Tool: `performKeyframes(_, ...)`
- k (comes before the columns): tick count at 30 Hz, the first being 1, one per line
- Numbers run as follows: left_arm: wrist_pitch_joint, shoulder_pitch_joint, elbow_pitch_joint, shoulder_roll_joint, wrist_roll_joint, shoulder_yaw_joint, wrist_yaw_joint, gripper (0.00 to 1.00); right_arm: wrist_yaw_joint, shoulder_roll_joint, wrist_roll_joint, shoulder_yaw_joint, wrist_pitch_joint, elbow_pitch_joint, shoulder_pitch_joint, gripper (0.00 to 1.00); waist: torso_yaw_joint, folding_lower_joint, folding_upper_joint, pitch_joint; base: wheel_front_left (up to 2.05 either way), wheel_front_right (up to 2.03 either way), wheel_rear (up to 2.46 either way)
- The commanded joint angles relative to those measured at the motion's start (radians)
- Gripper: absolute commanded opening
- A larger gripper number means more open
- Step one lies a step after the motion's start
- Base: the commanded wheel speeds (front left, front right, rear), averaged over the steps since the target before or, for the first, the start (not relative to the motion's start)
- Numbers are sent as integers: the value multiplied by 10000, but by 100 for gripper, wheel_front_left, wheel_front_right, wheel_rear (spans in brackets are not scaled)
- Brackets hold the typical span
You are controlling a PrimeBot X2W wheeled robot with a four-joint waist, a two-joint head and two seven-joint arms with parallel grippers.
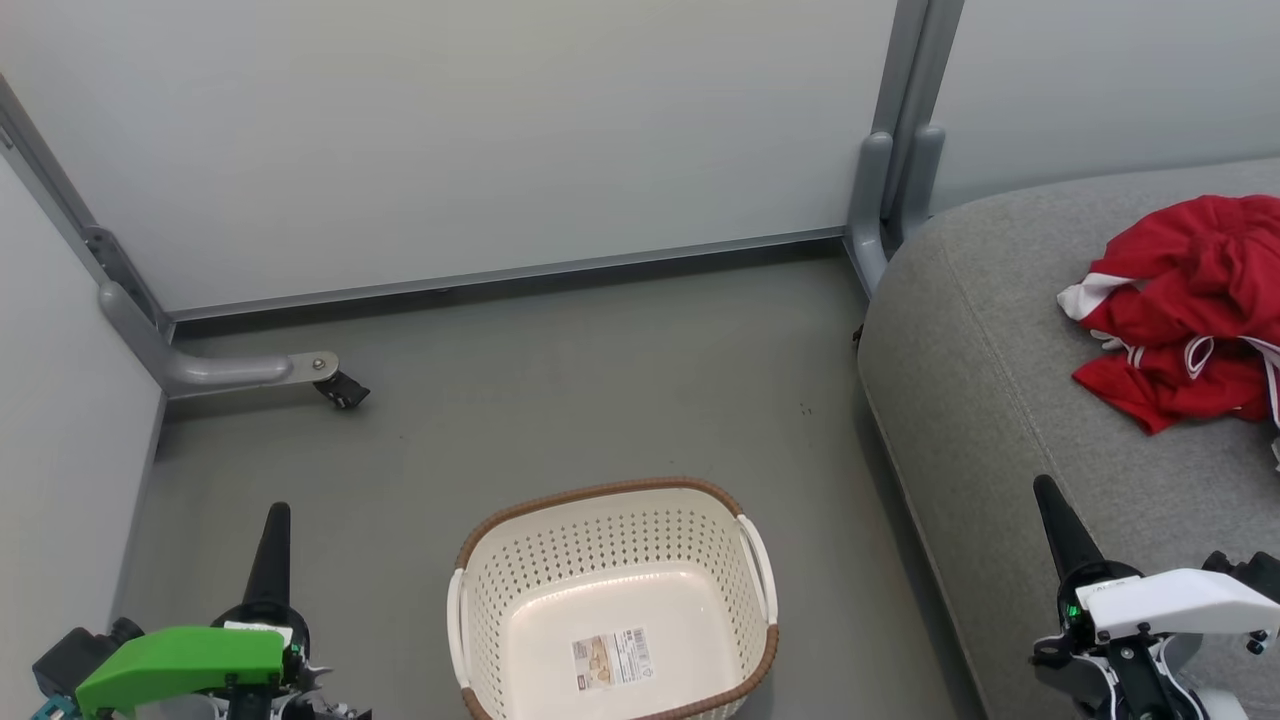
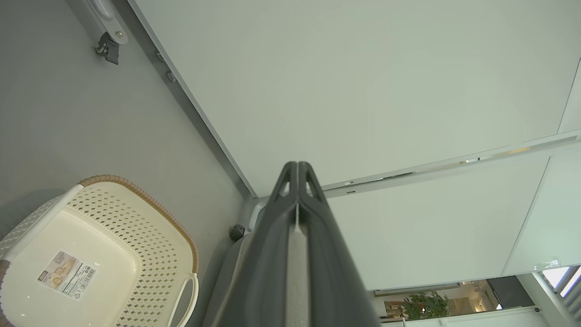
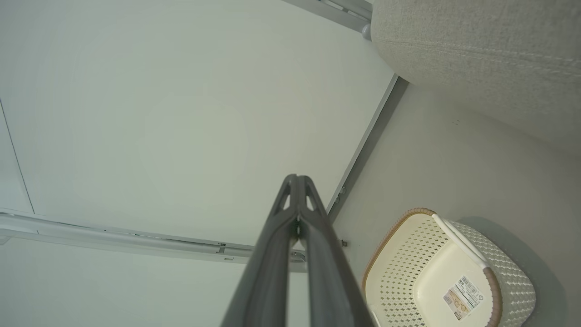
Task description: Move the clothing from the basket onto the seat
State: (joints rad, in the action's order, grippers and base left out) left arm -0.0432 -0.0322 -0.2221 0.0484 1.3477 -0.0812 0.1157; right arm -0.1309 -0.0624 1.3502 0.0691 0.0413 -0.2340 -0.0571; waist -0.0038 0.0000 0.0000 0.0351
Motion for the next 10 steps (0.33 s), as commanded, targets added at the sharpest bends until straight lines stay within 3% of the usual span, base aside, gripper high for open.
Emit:
performKeyframes(1,-83,-267,24,66,247,-58,79,0,1,-16,225,61,67,18,-215,0,2,0,0,-16,0,0,0)
performKeyframes(10,-268,-447,-61,65,961,-138,102,0,1,10,953,171,265,-27,-321,0,12,0,0,-111,0,0,0)
